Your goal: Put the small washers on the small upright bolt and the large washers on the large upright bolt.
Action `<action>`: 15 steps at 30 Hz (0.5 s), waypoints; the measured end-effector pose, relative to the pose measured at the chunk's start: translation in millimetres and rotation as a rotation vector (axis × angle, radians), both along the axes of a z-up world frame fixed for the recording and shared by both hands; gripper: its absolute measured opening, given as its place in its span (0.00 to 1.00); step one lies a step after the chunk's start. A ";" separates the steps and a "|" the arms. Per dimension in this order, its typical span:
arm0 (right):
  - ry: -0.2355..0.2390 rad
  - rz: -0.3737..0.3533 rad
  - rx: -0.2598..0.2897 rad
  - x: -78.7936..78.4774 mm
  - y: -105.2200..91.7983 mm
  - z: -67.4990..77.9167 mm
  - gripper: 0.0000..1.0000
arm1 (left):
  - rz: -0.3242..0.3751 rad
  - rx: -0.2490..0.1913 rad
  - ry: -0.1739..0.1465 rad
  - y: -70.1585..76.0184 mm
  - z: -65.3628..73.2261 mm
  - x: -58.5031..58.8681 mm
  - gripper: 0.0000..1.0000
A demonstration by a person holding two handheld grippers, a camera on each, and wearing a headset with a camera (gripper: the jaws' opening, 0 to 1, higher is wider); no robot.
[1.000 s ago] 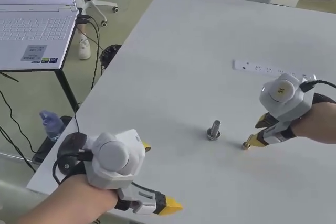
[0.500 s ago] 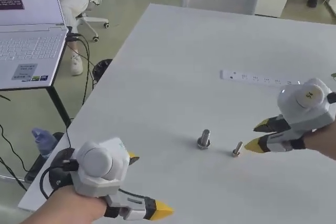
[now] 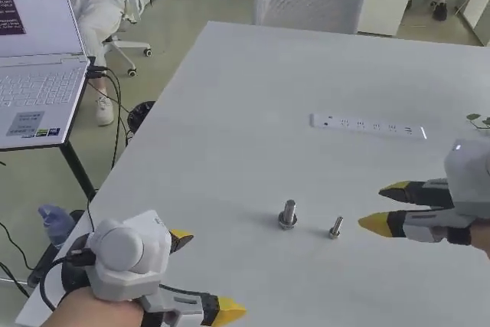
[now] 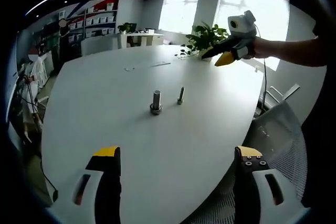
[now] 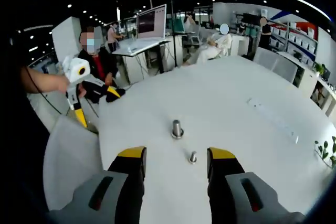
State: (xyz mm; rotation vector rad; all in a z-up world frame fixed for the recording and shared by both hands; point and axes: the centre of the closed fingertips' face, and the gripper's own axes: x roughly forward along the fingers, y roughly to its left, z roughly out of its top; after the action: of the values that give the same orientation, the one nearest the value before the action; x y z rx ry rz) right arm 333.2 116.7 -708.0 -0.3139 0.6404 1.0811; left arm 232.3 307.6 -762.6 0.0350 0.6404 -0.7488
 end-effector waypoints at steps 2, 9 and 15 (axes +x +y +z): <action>-0.007 -0.008 0.001 -4.8 -3.9 0.0 0.50 | 0.000 -0.015 -0.009 -1.3 3.7 0.8 0.89; 0.011 -0.077 0.101 -26.7 -16.1 2.1 0.55 | -0.015 0.006 -0.015 -3.0 4.1 -0.8 0.90; 0.032 -0.135 0.157 -43.9 -29.8 -4.1 0.60 | 0.000 -0.010 -0.017 -3.5 8.7 1.2 0.90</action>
State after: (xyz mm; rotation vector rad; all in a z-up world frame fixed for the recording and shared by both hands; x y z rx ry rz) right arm 289.4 86.9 -712.1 -0.1159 0.5925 1.0021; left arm 233.5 304.1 -753.8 0.0323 0.6206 -0.7509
